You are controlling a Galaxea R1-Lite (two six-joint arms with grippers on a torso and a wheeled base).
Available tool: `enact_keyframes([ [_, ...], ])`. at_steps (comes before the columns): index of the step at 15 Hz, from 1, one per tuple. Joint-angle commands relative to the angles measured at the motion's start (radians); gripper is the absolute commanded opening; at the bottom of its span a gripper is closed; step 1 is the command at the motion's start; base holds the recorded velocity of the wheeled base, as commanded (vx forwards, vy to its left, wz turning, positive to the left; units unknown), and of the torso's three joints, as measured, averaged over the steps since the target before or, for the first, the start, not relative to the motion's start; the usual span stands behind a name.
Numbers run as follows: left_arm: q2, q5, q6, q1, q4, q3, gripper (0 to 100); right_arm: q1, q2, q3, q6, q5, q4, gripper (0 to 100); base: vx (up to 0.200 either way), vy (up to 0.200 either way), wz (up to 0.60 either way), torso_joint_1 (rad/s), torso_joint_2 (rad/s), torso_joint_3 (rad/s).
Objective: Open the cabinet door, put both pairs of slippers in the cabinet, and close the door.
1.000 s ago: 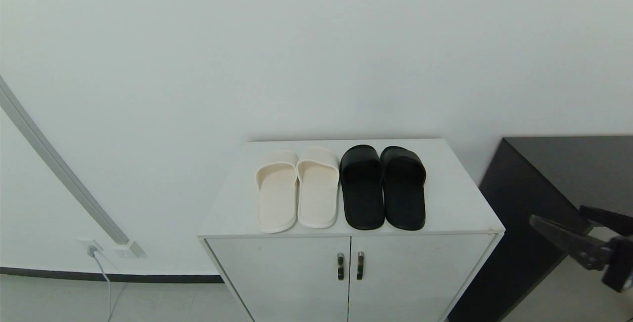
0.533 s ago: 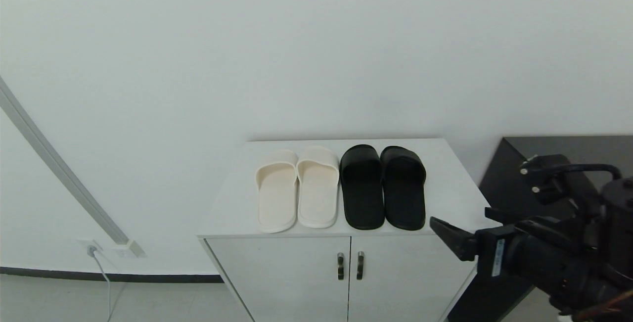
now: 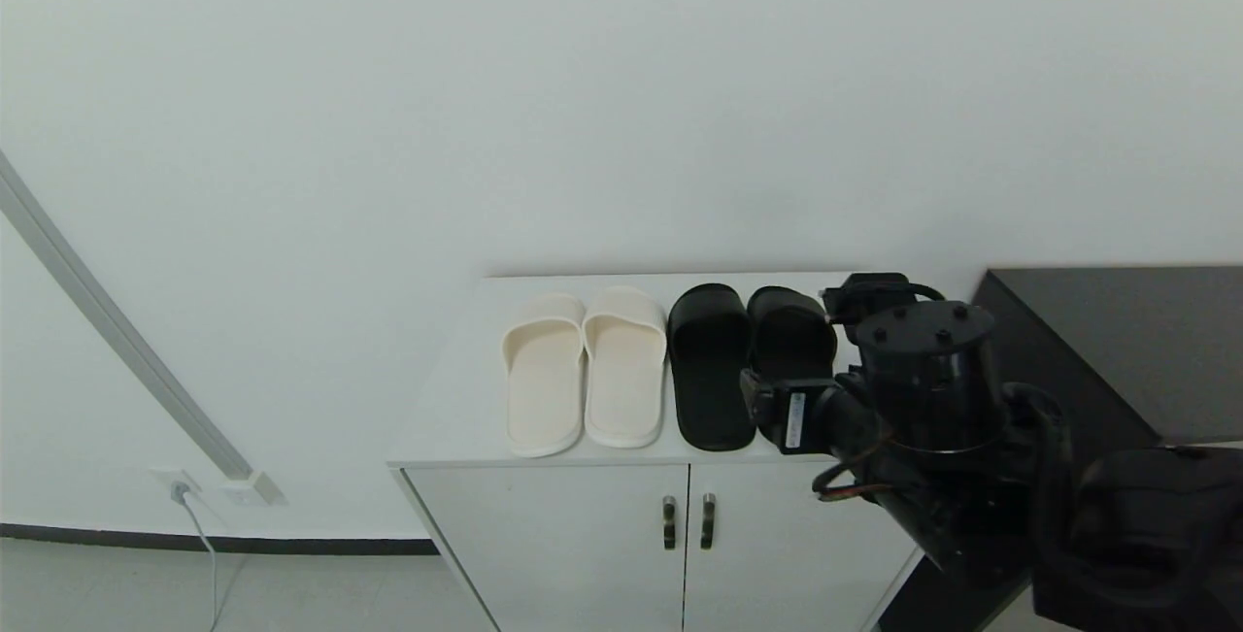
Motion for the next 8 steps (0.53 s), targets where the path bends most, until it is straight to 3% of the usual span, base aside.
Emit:
enact_keyframes([
  [1, 0.001, 0.001, -0.001, 0.0, 0.0, 0.0, 0, -0.02, 0.143, -0.093, -0.001, -0.033, -0.016, 100, 0.0, 0.0, 0.0, 0.0, 0.0, 0.0],
  [8, 0.001, 0.001, -0.001, 0.0, -0.002, 0.0, 0, -0.078, 0.312, -0.261, -0.008, -0.034, -0.037, 100, 0.0, 0.0, 0.0, 0.0, 0.0, 0.0],
])
